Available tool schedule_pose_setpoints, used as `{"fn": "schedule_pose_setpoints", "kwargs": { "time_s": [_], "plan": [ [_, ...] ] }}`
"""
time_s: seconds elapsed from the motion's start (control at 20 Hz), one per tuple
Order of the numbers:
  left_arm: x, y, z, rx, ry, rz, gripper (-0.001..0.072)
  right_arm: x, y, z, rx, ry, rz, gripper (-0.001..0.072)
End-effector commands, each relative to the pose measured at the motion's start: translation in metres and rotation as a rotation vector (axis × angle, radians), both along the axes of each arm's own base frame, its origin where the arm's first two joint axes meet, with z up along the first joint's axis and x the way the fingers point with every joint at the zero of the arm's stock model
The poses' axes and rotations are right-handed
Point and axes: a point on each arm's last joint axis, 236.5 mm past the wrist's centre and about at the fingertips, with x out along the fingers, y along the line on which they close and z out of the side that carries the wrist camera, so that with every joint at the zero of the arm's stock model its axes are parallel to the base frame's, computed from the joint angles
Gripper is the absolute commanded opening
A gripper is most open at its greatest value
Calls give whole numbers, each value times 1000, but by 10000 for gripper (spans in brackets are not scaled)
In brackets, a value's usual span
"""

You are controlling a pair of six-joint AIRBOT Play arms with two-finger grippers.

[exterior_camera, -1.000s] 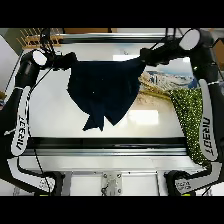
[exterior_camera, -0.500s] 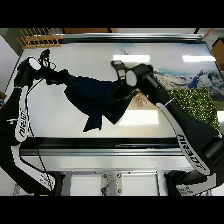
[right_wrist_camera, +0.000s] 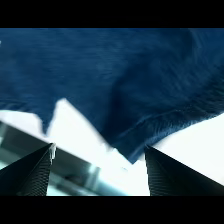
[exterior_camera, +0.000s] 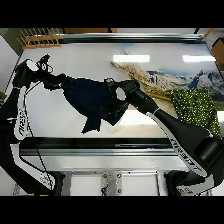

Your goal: Fold the clothes and pants, and hang the long-sleeved shirts on hangers.

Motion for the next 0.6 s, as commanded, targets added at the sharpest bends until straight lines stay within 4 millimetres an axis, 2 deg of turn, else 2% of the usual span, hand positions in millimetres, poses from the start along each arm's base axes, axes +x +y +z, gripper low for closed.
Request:
{"fn": "schedule_pose_setpoints", "kwargs": {
  "time_s": [0.0, 0.05, 0.1, 0.15, 0.2, 0.25, 0.3, 0.4, 0.45, 0.5, 0.55],
  "plan": [
    [8, 3, 46, 15, -117, 12, 589, 13, 10, 49, 232, -15, 17, 599],
    [6, 2, 65, 18, -150, 10, 589, 25, -4, 71, 287, -45, -1, 599],
    [1, -3, 81, 20, -170, -3, 588, 39, -28, 88, 302, -87, -30, 599],
    [-6, -10, 95, 22, -183, -22, 527, 54, -61, 98, 275, -124, -82, 599],
    [-12, -19, 107, 26, -197, -51, 311, 63, -94, 101, 248, -141, -140, 599],
    [-16, -30, 114, 31, -208, -85, 129, 68, -121, 99, 242, -139, -201, 599],
    [-21, -42, 121, 30, -216, -114, 34, 68, -149, 89, 228, -118, -262, 599],
    [-29, -70, 127, 24, -220, -172, 34, 61, -195, 50, 200, -35, -386, 610],
    [-33, -85, 129, 21, -220, -204, 34, 60, -211, 28, 207, 3, -457, 613],
    [-38, -102, 128, 17, -217, -239, 34, 60, -223, 7, 247, 40, -545, 720],
    [-43, -118, 127, 14, -214, -273, 34, 60, -228, -12, 296, 76, -630, 720]
  ]
}}
